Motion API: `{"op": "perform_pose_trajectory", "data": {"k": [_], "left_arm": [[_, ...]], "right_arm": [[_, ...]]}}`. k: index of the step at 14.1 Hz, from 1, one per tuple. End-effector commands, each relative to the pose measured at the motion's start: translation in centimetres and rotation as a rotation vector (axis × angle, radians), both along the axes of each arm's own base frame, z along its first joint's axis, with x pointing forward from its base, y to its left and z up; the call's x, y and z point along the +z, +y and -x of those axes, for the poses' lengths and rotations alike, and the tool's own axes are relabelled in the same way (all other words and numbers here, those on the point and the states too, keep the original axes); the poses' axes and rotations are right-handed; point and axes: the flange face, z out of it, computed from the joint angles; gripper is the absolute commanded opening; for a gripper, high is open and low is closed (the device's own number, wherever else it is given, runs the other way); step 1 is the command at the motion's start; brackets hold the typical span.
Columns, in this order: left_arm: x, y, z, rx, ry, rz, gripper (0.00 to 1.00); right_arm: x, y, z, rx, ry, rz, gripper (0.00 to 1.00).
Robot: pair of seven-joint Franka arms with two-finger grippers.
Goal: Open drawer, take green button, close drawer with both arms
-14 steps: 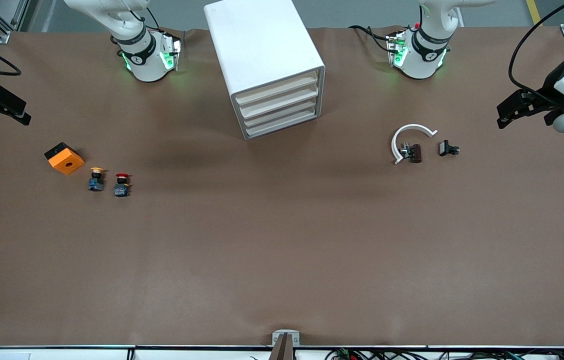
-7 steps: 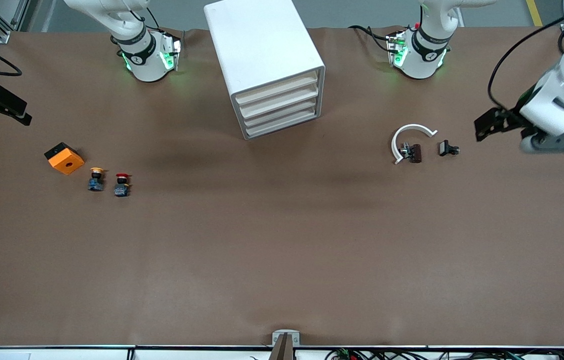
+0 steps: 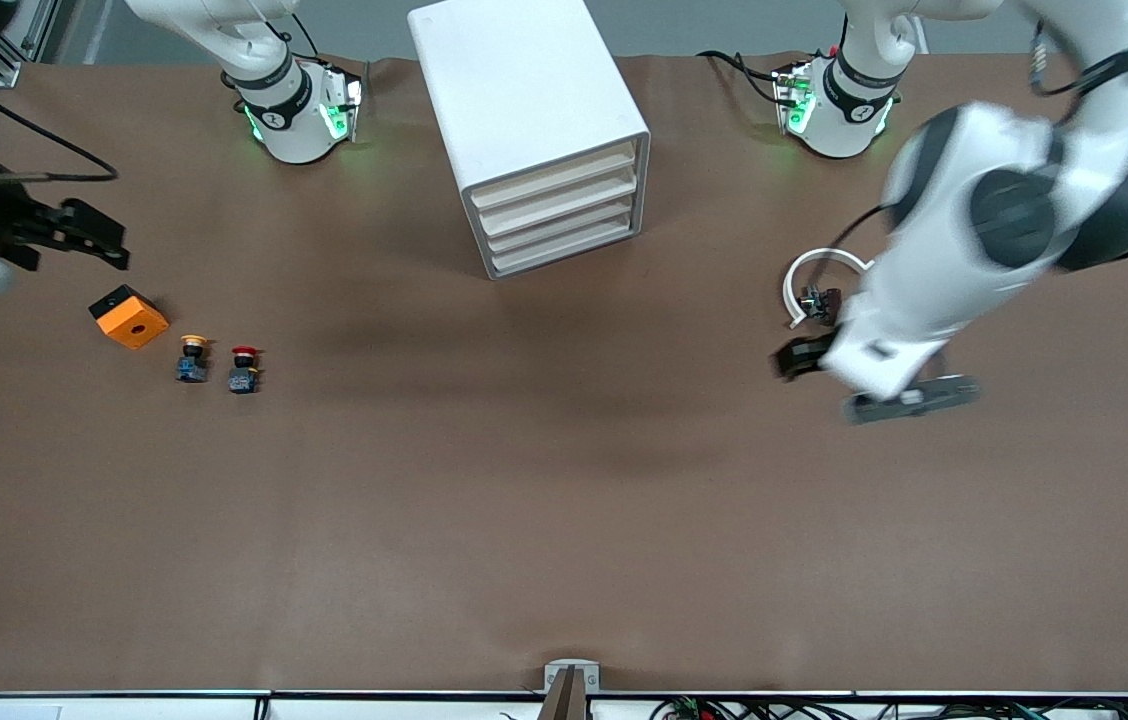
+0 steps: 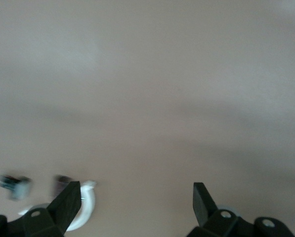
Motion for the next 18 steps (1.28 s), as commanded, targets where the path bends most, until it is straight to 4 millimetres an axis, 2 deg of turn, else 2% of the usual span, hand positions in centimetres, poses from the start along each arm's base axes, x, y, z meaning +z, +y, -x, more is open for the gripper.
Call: {"op": "perform_pose_trajectory", "data": {"k": [1,2,5,7,8,9,11,12,14,16,18], "left_arm": [[-5.3,-5.9,0.1,0.147,0.055,-0.017,1.00],[-7.3,-8.3,1.1,0.198,0.077,-0.036,1.00],[-11.4,-13.0,3.4,0.339,0.127,-0.072,1.00],[-13.0,-15.3,4.9,0.388,0.199,-0.041,1.00],[-13.4,-16.5,5.7,0.440,0.252,-0.012,1.00],[-14.2,-17.0,6.1,0.528,0.316,0.007,1.00],[-14.8,-17.9,6.8,0.703,0.421,0.028,1.00],[-15.8,-18.4,7.0,0.805,0.484,0.021,1.00],[-16.5,-18.8,7.4,0.973,0.615,0.027,1.00],[-18.0,-18.6,8.4,1.124,0.661,-0.062,1.00],[-19.6,-18.4,8.5,1.291,0.678,-0.145,1.00]], "right_arm": [[-0.6,2.4,-1.2,0.028,-0.022,-0.001,1.00],[-1.5,3.4,-1.7,0.043,-0.018,0.000,1.00],[-3.9,6.3,-2.8,0.079,0.005,0.009,1.00],[-4.6,7.6,-3.2,0.026,-0.004,0.009,1.00],[-4.9,9.0,-3.2,0.003,-0.017,0.016,1.00],[-5.1,10.5,-3.1,-0.015,-0.025,0.025,1.00],[-6.1,11.9,-3.1,-0.041,-0.012,0.026,1.00],[-6.3,12.1,-3.2,-0.059,-0.006,0.023,1.00],[-7.1,14.6,-2.7,-0.080,0.002,0.034,1.00],[-7.9,17.0,-2.1,-0.135,0.009,0.050,1.00],[-8.5,18.6,-1.7,-0.223,0.012,0.063,1.00]]}}
